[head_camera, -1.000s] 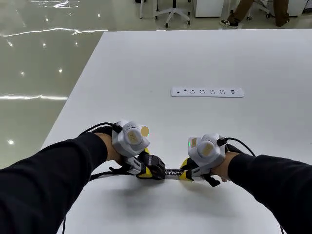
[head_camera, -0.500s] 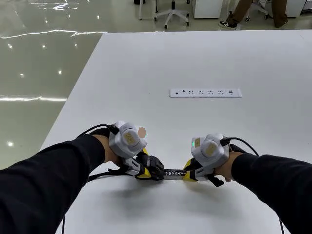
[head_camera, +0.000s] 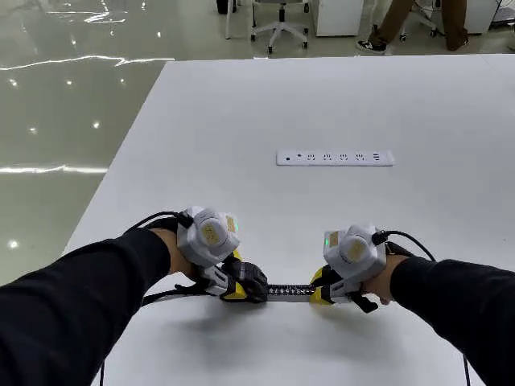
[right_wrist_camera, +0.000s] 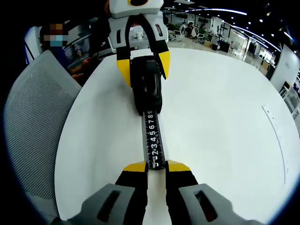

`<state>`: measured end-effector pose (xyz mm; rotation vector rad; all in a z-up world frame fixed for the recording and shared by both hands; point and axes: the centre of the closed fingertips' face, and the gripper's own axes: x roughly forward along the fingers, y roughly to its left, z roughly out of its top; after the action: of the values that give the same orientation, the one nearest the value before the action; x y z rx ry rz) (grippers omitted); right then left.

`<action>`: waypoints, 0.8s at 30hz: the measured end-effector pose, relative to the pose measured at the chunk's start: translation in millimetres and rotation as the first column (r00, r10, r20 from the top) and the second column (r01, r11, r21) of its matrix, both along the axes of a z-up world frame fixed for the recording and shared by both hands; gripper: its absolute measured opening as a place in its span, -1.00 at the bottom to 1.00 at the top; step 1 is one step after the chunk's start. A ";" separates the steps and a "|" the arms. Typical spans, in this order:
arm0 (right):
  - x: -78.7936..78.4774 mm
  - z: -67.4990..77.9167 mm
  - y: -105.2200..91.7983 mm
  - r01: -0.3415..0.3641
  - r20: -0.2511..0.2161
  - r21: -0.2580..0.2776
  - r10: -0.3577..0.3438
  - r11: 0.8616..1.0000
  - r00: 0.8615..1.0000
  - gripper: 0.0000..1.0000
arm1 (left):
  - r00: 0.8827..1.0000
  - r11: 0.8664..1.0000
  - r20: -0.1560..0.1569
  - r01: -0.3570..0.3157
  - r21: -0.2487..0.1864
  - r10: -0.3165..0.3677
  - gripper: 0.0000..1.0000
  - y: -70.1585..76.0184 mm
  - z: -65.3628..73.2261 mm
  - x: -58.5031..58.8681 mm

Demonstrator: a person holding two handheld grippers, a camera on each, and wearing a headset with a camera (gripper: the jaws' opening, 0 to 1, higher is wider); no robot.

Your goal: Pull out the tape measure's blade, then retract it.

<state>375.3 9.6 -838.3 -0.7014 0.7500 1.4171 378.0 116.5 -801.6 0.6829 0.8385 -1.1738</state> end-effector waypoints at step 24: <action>3.5 -4.8 -22.3 0.026 -0.009 -0.024 -0.026 0.999 1.000 -0.84 | 1.000 1.000 0.004 -0.008 -0.008 0.008 -0.38 -0.9 0.3 0.1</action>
<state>378.8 -12.7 -843.1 -0.7019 0.7821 1.3908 378.1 115.6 -801.3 0.6752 0.8318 -1.1678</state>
